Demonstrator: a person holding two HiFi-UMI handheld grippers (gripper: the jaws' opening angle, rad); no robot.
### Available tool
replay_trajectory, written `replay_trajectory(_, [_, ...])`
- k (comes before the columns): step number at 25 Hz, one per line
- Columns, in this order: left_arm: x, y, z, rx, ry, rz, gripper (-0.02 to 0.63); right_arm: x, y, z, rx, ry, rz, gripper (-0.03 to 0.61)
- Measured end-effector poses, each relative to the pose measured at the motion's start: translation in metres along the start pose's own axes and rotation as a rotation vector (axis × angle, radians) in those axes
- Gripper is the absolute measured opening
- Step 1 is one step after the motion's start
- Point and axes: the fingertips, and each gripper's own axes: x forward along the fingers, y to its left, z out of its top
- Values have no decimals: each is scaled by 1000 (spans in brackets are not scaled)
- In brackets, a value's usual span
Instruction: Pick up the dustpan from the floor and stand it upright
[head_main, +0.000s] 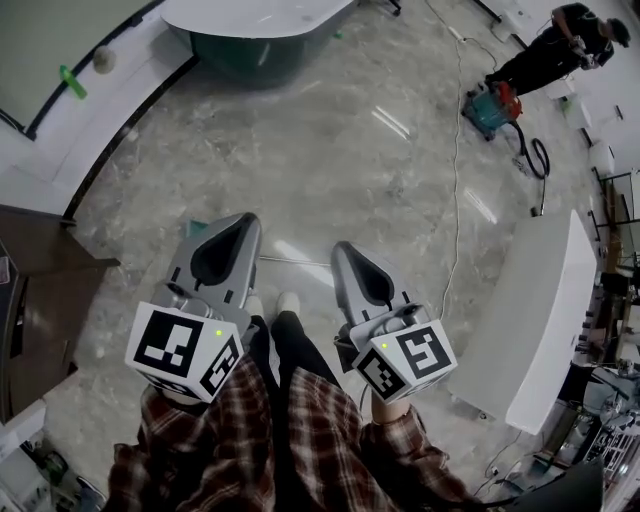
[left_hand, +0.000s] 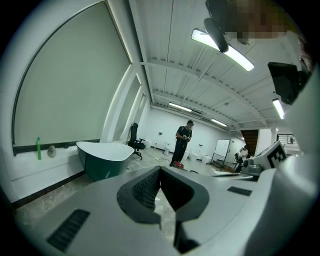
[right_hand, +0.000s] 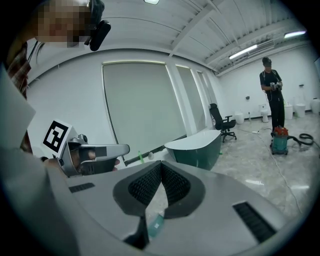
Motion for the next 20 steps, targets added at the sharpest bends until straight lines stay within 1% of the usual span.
replay_trajectory(5, [10,-6,-1,1,-6,4,11,2,-12,4,-20,0,-11,11])
replay_trajectory(10, [19,-1,-20,-12,16,0,11,2,-31,-12,3,34,-52,12])
replay_trajectory(13, [28,-3,-39,-14,44,-7,11,0,-48,-31,22,65,-82,12])
replay_trajectory(15, [35,-3,-53,-18,61,-15,11,0,-64,-48,41,82,-120,12])
replay_trajectory(19, [55,3,-83,-38,99,-18,11,4,-100,-89,98,121,-194,17])
replay_trajectory(20, [61,4,-91,-41,109,-17,11,7,-108,-101,112,137,-201,31])
